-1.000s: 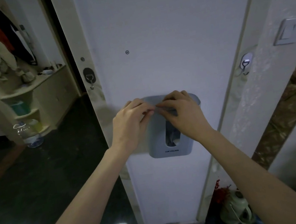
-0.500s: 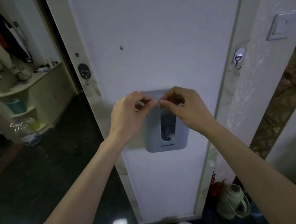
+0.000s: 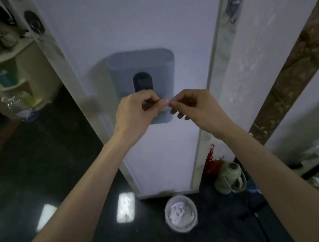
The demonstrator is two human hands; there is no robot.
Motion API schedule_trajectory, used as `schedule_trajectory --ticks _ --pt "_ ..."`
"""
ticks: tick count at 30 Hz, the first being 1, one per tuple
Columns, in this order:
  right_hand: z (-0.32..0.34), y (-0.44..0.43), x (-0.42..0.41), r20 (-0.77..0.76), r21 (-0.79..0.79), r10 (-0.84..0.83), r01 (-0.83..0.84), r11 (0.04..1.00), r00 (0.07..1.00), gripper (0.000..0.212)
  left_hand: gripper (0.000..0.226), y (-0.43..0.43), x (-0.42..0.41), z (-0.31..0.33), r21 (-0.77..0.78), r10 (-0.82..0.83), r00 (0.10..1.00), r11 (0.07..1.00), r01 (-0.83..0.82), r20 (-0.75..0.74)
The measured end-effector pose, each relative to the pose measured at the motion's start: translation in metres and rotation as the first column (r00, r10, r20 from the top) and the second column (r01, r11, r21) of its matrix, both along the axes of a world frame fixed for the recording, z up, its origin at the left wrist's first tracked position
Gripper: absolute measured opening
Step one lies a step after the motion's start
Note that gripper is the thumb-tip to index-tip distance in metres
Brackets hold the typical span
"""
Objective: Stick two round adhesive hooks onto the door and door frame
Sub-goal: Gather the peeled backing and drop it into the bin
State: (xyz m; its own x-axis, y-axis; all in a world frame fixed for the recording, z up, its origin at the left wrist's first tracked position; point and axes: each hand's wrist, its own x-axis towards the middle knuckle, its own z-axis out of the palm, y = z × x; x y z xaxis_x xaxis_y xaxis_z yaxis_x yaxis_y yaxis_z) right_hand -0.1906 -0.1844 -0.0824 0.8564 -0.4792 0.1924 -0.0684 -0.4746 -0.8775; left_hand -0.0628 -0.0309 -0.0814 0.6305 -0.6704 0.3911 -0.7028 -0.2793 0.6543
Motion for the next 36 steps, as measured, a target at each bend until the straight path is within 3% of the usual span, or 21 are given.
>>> schedule_trajectory --ticks 9,17,27,36 --pt "-0.168 0.014 -0.05 -0.329 0.123 -0.022 0.066 0.99 0.944 0.012 0.028 0.019 -0.052 -0.154 0.246 0.113 0.969 0.968 -0.058 -0.219" --pt "-0.378 0.034 -0.072 -0.634 0.154 -0.09 0.239 0.959 0.768 0.015 0.022 0.041 -0.072 -0.327 0.294 0.219 0.812 0.954 -0.061 -0.54" --pt "-0.627 0.051 -0.073 -0.8 0.052 -0.146 0.309 0.95 0.582 0.017 0.026 0.066 -0.093 -0.549 0.362 0.317 0.621 0.93 -0.056 -0.717" --pt "-0.786 0.03 -0.056 -0.84 -0.087 -0.208 0.255 0.963 0.501 0.018 0.026 0.062 -0.09 -0.702 0.393 0.34 0.578 0.919 -0.036 -0.741"
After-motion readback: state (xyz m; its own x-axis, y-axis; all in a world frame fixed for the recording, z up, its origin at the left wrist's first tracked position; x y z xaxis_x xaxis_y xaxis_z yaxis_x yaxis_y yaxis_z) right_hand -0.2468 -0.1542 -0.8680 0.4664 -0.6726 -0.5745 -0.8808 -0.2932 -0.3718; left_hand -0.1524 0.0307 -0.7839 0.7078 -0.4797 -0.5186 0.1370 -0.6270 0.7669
